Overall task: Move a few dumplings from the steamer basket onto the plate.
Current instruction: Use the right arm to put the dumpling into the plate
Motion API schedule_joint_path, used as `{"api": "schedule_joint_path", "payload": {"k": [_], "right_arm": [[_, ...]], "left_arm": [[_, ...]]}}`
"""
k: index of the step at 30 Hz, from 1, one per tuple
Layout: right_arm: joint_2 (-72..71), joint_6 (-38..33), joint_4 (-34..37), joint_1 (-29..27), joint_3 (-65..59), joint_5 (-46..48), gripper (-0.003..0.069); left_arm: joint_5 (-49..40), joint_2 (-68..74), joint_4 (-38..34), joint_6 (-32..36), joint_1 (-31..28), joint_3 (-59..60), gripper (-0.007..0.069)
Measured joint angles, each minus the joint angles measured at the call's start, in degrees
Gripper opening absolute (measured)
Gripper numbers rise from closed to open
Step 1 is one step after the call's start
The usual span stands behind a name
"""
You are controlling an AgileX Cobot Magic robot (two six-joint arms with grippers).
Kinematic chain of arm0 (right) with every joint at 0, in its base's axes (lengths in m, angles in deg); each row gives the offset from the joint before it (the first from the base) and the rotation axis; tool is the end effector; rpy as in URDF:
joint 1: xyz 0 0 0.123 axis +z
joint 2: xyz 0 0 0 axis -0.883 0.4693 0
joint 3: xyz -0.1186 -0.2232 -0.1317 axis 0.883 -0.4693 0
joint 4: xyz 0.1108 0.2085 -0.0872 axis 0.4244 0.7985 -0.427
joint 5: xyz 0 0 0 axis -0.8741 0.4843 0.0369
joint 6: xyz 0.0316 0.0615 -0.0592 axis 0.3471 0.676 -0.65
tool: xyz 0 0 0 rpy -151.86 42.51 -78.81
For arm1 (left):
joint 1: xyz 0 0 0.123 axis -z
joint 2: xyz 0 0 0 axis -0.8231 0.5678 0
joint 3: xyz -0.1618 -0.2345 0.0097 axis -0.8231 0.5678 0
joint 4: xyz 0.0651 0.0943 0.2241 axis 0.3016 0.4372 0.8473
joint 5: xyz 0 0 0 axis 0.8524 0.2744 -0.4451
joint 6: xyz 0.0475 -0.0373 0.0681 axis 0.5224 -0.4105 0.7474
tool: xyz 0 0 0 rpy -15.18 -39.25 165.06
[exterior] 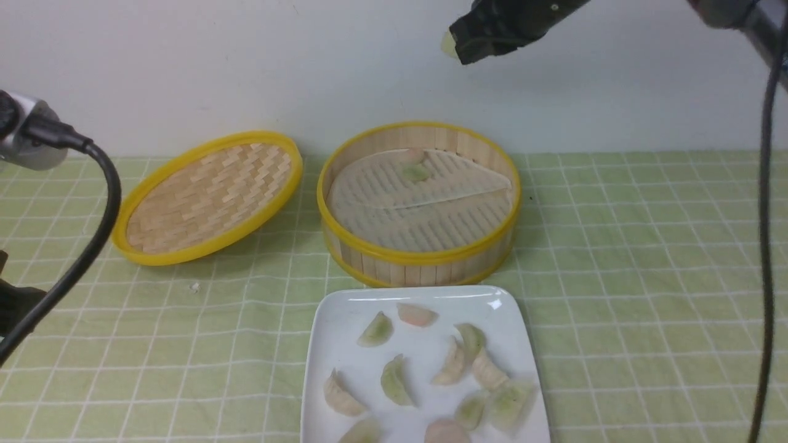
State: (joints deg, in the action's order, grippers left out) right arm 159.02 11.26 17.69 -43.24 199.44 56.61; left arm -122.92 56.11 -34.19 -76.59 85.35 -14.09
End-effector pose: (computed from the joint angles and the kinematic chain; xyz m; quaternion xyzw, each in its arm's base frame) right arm 0.4389 0.1804 0.3521 -0.2992 0.8949 0.1739 0.2817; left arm 0.1336 -0.0386 0.3868 0.1134 0.9274 0.0630 0.3509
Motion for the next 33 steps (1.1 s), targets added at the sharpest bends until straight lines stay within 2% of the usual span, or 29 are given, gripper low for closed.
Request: {"api": "schedule_joint_path", "payload": {"k": [5, 8, 12, 15, 19, 22, 24, 25, 26, 29, 31, 32, 33], "right_arm": [[-12.6, -2.9, 3.5, 0.0, -24.2, -0.1, 0.0019], [-18.6, -7.5, 8.2, 0.1, -39.7, -0.2, 0.0019], [-20.8, -13.1, 11.1, 1.8, -52.9, -1.3, 0.0019], [-20.3, -16.5, 11.5, 4.8, -57.2, -5.4, 0.0019], [-17.9, -17.5, 12.4, 8.5, -58.5, -13.1, 0.0024], [-15.7, -17.1, 12.9, 9.8, -58.6, -18.9, 0.0059], [-15.4, -16.6, 12.9, 9.9, -58.6, -19.6, 0.0076], [-15.0, -15.4, 12.8, 9.9, -58.6, -20.3, 0.0139], [-15.0, -15.4, 12.8, 9.9, -58.6, -20.3, 0.0139], [-15.0, -14.1, 12.8, 9.9, -58.6, -20.0, 0.0308], [-15.0, -13.8, 12.8, 9.9, -58.6, -19.3, 0.0353], [-15.0, -12.4, 12.4, 9.9, -57.7, -16.2, 0.0412], [-15.2, -11.7, 12.0, 9.9, -57.0, -14.6, 0.0423]], "left_arm": [[0.1, 0.0, -0.1, -0.1, 0.0, 0.0, -0.0006], [1.6, 0.0, -0.1, -0.1, 0.0, 0.0, -0.0006], [5.0, 0.0, -0.2, -0.1, 0.0, 0.0, -0.0006], [6.6, 0.0, -0.2, -0.1, 0.0, 0.0, -0.0006], [6.9, 0.0, -0.2, -0.2, 0.0, 0.0, -0.0006], [6.8, 0.0, -0.5, -0.2, 0.0, 0.0, -0.0006], [6.6, 0.0, -0.7, -0.2, 0.0, 0.0, -0.0006], [6.2, 0.0, -1.1, -0.2, 0.0, 0.0, -0.0006], [6.2, 0.0, -1.2, -0.2, 0.0, 0.0, -0.0006], [5.4, 0.0, -1.7, -0.2, 0.0, 0.0, -0.0006], [5.1, 0.0, -1.7, -0.2, 0.0, 0.0, -0.0006], [5.0, 0.0, -1.7, -0.2, 0.0, 0.0, -0.0006], [5.0, 0.0, -1.7, -0.2, 0.0, 0.0, -0.0006]]}}
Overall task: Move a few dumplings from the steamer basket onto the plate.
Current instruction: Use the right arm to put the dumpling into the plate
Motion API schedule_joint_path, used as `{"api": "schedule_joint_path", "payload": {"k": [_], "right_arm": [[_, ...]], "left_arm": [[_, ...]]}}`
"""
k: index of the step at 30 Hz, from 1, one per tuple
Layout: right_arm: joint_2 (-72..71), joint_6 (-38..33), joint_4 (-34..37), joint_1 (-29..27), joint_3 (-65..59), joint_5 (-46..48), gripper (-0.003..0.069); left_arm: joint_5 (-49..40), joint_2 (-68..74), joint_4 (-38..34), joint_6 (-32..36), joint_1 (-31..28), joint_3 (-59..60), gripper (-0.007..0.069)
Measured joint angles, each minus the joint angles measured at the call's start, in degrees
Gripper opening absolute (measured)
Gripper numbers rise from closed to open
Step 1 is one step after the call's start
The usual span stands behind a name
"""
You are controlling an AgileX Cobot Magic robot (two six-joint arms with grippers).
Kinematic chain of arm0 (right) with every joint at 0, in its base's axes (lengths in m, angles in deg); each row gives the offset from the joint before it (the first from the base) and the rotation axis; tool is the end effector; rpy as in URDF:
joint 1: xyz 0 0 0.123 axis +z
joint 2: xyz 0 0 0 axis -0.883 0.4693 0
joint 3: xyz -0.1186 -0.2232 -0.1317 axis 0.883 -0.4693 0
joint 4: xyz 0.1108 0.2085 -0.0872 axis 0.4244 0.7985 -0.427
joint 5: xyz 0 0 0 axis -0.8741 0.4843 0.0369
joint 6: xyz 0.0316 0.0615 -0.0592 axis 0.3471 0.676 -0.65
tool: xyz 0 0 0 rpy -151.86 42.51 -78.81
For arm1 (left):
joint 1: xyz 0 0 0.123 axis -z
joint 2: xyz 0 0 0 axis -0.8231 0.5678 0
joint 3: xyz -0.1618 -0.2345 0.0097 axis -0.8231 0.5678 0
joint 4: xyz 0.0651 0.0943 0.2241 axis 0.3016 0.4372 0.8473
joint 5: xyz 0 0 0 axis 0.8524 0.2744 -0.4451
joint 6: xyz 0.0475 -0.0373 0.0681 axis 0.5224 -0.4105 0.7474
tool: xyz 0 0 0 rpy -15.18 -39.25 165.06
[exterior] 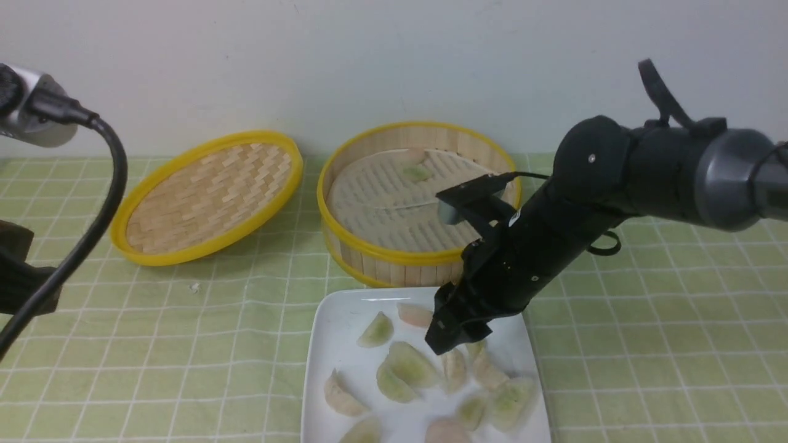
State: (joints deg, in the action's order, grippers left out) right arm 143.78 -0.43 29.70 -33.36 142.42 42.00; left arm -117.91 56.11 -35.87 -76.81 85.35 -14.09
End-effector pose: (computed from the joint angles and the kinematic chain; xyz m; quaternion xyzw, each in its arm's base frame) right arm 0.3095 0.2154 0.2057 -0.3545 0.9024 0.2390 0.0547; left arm 0.1376 -0.0449 0.3906 0.1178 0.9155 0.0322 0.3832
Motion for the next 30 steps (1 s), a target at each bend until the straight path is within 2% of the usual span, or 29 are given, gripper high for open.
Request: {"api": "schedule_joint_path", "payload": {"k": [2, 3, 6, 8, 10, 11, 16, 22, 25, 30], "right_arm": [[-1.7, 4.0, -2.1, -0.1, 2.8, 6.8, 0.0413], [-2.0, 4.4, -2.3, -0.1, 3.3, 7.4, 0.0408], [-9.1, 10.5, -6.5, -0.9, 7.6, 11.9, 0.0218], [-11.3, 11.7, -7.3, -1.2, 8.1, 12.1, 0.0164], [-21.3, 15.1, -9.4, -2.6, 8.8, 13.0, 0.0029], [-25.0, 15.9, -10.0, -3.1, 8.9, 13.2, 0.001], [-39.7, 18.4, -12.3, -4.5, 8.5, 11.2, -0.0012], [-62.9, 21.8, -16.6, -4.7, -2.7, -0.2, -0.0013], [-77.6, 25.7, -20.7, -4.7, -16.4, -11.7, -0.0013], [-98.2, 31.3, -27.5, -4.7, -33.9, -23.6, -0.0015]], "left_arm": [[0.1, 0.0, -0.1, 0.0, 0.0, 0.0, -0.0006], [0.1, 0.0, -0.1, 0.0, 0.0, 0.0, -0.0006], [1.4, 0.0, -1.2, 0.0, 0.0, 0.0, -0.0006], [1.8, 0.0, -1.6, 0.0, 0.0, 0.0, -0.0006], [3.3, 0.1, -2.4, 0.0, 0.0, 0.0, -0.0006], [3.5, 0.1, -2.6, 0.0, 0.0, 0.0, -0.0006], [5.8, 0.1, -2.8, 0.2, 0.0, 0.1, -0.0006], [11.9, 0.3, -2.8, 0.4, 0.0, 2.0, -0.0006], [15.4, 0.6, -2.8, 0.5, 0.0, 2.8, -0.0006], [18.2, 1.7, -2.8, 0.5, 0.0, 2.9, -0.0006]]}}
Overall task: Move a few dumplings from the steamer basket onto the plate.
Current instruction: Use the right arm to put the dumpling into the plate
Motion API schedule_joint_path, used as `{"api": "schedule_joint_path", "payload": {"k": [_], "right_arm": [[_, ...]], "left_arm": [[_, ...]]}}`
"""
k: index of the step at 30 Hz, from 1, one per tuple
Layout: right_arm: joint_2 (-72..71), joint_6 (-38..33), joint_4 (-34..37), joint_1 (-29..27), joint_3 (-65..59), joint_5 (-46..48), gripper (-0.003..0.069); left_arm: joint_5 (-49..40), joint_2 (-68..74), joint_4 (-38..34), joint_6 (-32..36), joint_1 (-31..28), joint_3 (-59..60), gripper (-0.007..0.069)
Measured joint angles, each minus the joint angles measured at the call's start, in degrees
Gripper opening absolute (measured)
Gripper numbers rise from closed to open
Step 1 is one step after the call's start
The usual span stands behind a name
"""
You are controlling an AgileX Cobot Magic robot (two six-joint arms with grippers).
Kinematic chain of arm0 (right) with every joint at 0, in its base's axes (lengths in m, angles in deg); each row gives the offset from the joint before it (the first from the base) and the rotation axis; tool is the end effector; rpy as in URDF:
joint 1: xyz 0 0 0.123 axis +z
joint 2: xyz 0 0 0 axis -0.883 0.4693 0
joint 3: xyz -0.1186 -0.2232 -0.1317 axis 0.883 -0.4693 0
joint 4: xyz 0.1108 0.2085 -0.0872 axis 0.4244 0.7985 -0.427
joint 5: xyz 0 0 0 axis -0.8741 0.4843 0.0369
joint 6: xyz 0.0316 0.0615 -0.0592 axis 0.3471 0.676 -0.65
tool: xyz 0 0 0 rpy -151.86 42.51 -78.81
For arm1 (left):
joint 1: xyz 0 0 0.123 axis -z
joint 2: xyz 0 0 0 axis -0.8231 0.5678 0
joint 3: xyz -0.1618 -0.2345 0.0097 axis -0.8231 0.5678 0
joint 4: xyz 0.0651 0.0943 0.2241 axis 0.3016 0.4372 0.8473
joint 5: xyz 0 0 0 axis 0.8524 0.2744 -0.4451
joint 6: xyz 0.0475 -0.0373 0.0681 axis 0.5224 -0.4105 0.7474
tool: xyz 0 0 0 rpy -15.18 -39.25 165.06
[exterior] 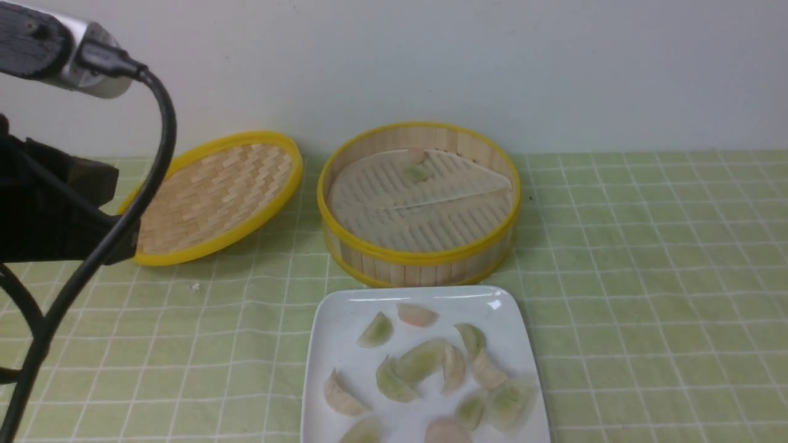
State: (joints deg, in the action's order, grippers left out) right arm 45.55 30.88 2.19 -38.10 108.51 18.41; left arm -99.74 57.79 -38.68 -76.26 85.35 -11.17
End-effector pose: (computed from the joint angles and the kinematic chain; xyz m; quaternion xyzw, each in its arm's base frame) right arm 0.0027 0.0055 0.3883 -0.1299 0.6690 0.1949 0.7054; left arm 0.1584 -0.0670 0.3894 0.1462 0.8691 -0.0358 0.4712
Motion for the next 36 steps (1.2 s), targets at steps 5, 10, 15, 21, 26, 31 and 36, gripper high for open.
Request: {"api": "schedule_joint_path", "payload": {"k": [5, 10, 15, 21, 26, 31, 36], "right_arm": [[-11.2, 8.8, -7.1, 0.0, -12.7, -7.4, -0.0015], [-11.2, 13.8, -8.4, 0.0, -15.5, -10.0, -0.0015], [-11.3, 14.3, -8.7, 0.0, -15.5, -10.1, -0.0015], [-11.3, 14.5, -8.8, 0.0, -15.5, -10.2, -0.0015], [-11.3, 14.5, -8.8, 0.0, -15.5, -10.2, -0.0015], [-11.3, 14.5, -8.8, 0.0, -15.5, -10.2, -0.0015], [-11.3, 14.5, -8.8, 0.0, -15.5, -10.2, -0.0015]], "left_arm": [[0.6, 1.0, 0.0, 0.0, 0.0, 0.5, -0.0006], [1.2, 1.2, -0.7, 0.0, 0.0, 0.5, -0.0006], [-0.7, -0.7, -1.3, 0.1, 0.0, 1.3, -0.0006], [4.1, -12.8, -3.5, 0.1, 0.0, 8.3, -0.0006], [10.6, -25.1, -3.5, 0.1, 0.0, 16.7, -0.0006], [11.8, -32.7, -3.5, 0.0, 0.0, 20.1, -0.0006], [11.8, -36.2, -3.5, 0.0, 0.0, 20.6, -0.0006]]}}
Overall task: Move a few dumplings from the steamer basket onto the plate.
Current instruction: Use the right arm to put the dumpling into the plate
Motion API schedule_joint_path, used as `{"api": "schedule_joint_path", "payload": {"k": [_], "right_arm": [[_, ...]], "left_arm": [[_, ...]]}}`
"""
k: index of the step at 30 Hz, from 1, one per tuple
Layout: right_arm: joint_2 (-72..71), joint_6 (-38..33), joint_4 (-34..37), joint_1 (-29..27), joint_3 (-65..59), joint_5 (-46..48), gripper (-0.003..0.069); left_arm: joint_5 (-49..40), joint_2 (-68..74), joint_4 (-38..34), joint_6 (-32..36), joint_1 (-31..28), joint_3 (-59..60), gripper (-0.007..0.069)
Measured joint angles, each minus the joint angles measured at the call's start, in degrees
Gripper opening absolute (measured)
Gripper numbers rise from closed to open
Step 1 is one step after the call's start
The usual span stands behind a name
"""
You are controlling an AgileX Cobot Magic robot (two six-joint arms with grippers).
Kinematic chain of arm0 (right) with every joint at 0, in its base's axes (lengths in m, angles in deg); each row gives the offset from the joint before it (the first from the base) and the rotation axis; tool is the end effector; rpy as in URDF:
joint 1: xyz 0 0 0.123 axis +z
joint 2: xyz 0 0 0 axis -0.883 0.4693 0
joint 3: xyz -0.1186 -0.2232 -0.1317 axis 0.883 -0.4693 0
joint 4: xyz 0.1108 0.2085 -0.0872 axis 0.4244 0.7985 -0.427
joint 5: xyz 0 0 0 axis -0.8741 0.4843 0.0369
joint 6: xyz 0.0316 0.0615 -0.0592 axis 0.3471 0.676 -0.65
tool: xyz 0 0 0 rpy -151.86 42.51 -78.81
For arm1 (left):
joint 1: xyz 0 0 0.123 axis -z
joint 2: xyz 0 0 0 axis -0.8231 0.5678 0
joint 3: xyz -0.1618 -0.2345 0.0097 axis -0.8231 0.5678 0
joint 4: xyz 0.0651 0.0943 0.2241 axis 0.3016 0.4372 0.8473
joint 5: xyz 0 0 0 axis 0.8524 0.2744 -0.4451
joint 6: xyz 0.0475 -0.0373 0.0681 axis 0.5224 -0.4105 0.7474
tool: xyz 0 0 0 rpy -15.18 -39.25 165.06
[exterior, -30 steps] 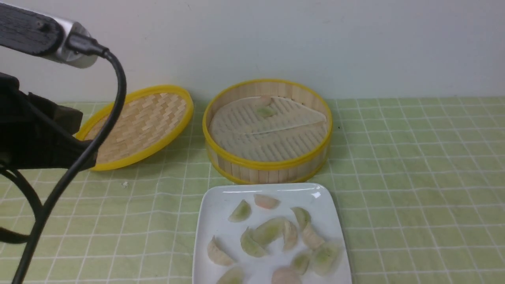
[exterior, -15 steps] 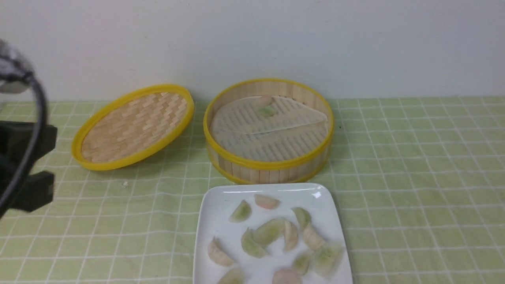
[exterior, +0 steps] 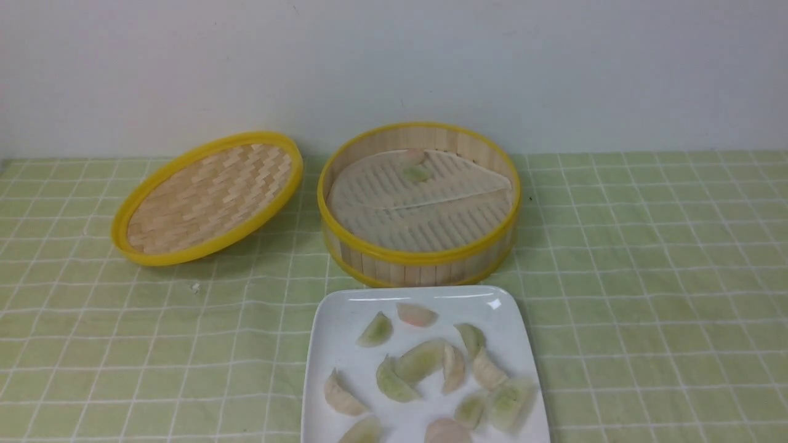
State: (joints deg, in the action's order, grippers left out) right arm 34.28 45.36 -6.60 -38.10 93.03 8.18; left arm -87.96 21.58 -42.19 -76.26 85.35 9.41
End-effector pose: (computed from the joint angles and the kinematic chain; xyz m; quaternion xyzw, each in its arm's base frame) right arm 0.0044 -0.0010 0.3290 -0.0585 0.6397 0.2236 0.7331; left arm 0.0426 -0.0089 0.3576 0.1189 0.7437 -0.1399 0.6428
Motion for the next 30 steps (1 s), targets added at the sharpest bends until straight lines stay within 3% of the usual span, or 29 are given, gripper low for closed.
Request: {"api": "schedule_joint_path", "payload": {"k": [14, 25, 30], "right_arm": [[0.0, 0.0, 0.0, 0.0, 0.0, -0.1, -0.0015], [0.0, 0.7, 0.0, 0.0, 0.0, -0.1, -0.0015], [0.0, 0.8, 0.0, 0.0, 0.0, 0.1, -0.0015]], "left_arm": [[1.9, -0.7, 0.0, 1.3, -1.0, 2.8, -0.0006], [15.3, -15.2, -12.5, 17.1, -22.8, 29.6, -0.0006], [16.3, -16.3, -16.1, 20.1, -25.9, 38.5, -0.0006]]}}
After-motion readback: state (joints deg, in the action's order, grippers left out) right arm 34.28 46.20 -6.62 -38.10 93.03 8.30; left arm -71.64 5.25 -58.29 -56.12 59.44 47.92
